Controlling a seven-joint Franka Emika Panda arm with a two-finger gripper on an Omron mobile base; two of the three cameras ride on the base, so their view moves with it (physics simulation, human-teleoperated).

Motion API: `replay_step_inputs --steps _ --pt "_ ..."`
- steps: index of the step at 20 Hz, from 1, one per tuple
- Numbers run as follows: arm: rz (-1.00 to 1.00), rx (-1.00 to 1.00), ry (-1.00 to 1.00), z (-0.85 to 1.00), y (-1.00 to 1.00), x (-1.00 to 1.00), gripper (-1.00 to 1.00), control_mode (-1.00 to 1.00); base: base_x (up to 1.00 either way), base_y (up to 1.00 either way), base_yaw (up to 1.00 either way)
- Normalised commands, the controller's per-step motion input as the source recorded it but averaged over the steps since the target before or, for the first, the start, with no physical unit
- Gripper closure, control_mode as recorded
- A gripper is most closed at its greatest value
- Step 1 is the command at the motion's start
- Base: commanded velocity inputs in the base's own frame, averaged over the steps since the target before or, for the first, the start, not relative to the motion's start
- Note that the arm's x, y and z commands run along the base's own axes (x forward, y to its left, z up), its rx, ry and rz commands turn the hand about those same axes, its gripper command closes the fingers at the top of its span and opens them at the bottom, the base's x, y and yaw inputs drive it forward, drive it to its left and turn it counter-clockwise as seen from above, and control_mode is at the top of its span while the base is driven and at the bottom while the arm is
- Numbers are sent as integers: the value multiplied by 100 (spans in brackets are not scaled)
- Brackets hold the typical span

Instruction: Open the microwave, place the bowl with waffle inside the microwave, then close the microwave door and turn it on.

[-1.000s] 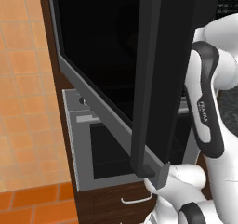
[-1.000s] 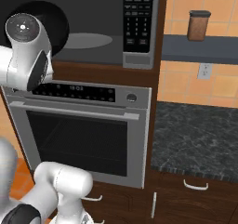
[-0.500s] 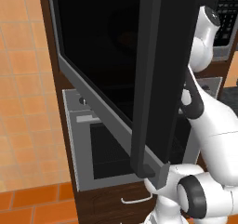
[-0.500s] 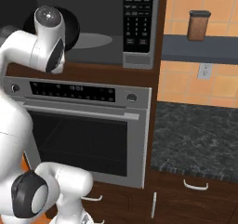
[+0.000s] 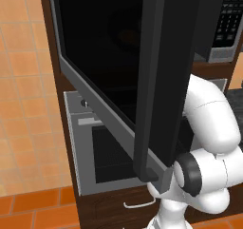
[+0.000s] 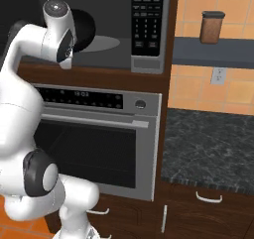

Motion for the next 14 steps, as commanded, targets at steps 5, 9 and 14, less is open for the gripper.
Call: replay_step_inputs --steps 5,9,14 --pt "-8 5 3 -5 0 66 100 -100 0 0 0" --pt "-1 4 7 -29 0 50 -100 -100 0 0 0" --pt "0 8 3 -25 0 8 -100 -100 0 0 0"
